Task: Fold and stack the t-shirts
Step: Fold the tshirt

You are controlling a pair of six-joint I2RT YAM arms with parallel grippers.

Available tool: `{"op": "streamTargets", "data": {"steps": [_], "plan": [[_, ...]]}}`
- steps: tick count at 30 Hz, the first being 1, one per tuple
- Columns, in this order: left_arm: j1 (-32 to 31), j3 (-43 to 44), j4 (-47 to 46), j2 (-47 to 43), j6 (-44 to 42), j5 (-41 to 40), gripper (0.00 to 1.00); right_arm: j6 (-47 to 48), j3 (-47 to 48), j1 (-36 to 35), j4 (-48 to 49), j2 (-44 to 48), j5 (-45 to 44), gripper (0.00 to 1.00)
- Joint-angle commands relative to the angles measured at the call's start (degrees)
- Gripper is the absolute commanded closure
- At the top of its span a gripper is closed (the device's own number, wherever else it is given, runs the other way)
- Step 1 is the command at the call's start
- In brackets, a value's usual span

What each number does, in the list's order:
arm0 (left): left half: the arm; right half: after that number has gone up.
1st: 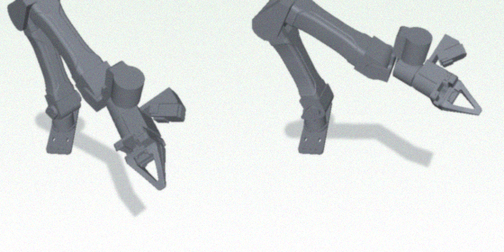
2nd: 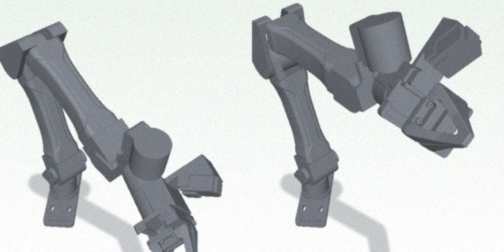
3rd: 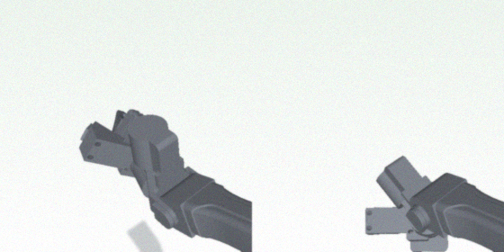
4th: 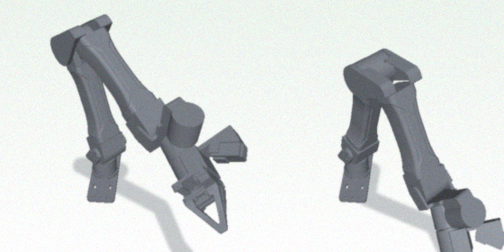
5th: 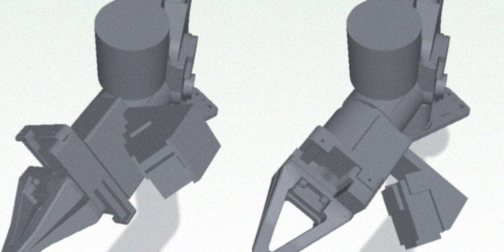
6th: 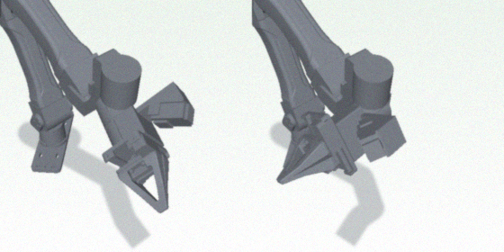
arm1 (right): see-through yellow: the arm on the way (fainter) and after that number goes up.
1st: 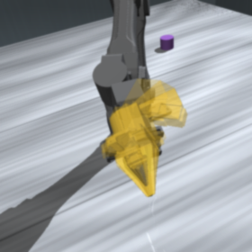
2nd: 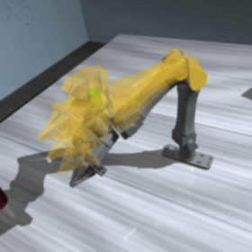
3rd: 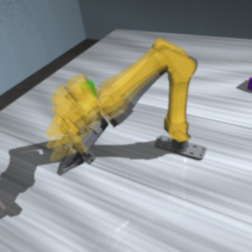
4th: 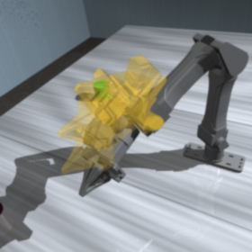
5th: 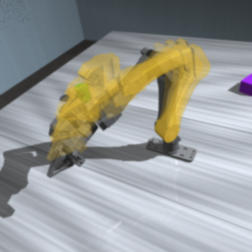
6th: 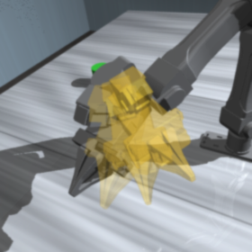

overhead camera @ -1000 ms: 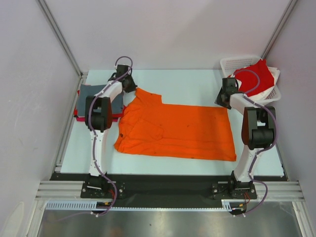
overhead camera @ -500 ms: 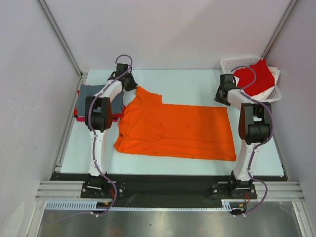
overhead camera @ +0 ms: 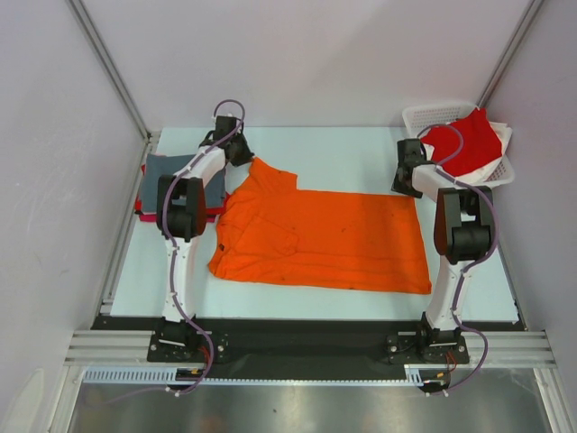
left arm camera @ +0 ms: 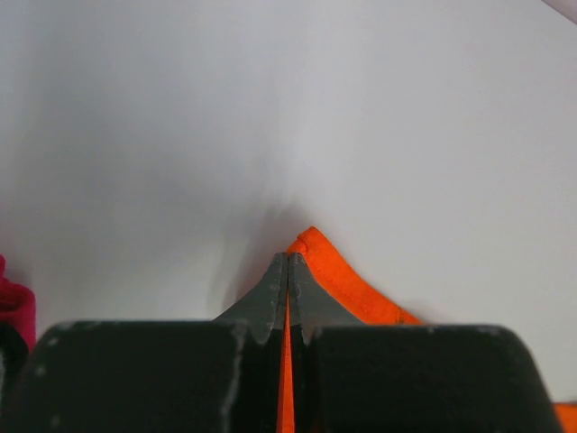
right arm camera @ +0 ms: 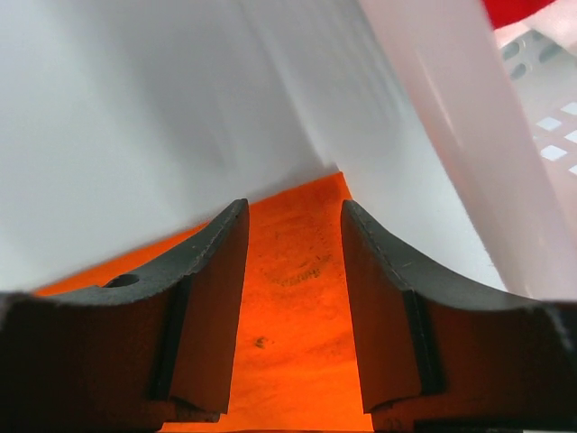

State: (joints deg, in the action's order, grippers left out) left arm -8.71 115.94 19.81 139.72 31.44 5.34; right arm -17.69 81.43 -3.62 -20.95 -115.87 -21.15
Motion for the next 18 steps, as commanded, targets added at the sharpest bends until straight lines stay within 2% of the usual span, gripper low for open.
{"op": "streamTargets", "data": {"steps": [1,8,15,18], "plan": [[-0.25,1.48,-2.15,-2.26,-0.33,0.19,1.0,0.29,0.48,0.45,-2.08,-2.07,-4.17,0.5],[-0.34,0.34,-2.5,-2.96,-0.59,0.46,1.0,-0.06,1.8,0.37,-2.42,-4.27,-3.64,0.53],[-0.34,-2.12,-3.46,-6.03,-1.3,0.37,1.0,-0.06,2.33,-0.34,-2.52,-3.13,-3.37,1.0],[-0.43,-4.05,-4.69,-7.7,-1.56,1.16,1.0,-0.15,2.24,-0.95,-2.6,-1.46,-2.68,1.0]]}}
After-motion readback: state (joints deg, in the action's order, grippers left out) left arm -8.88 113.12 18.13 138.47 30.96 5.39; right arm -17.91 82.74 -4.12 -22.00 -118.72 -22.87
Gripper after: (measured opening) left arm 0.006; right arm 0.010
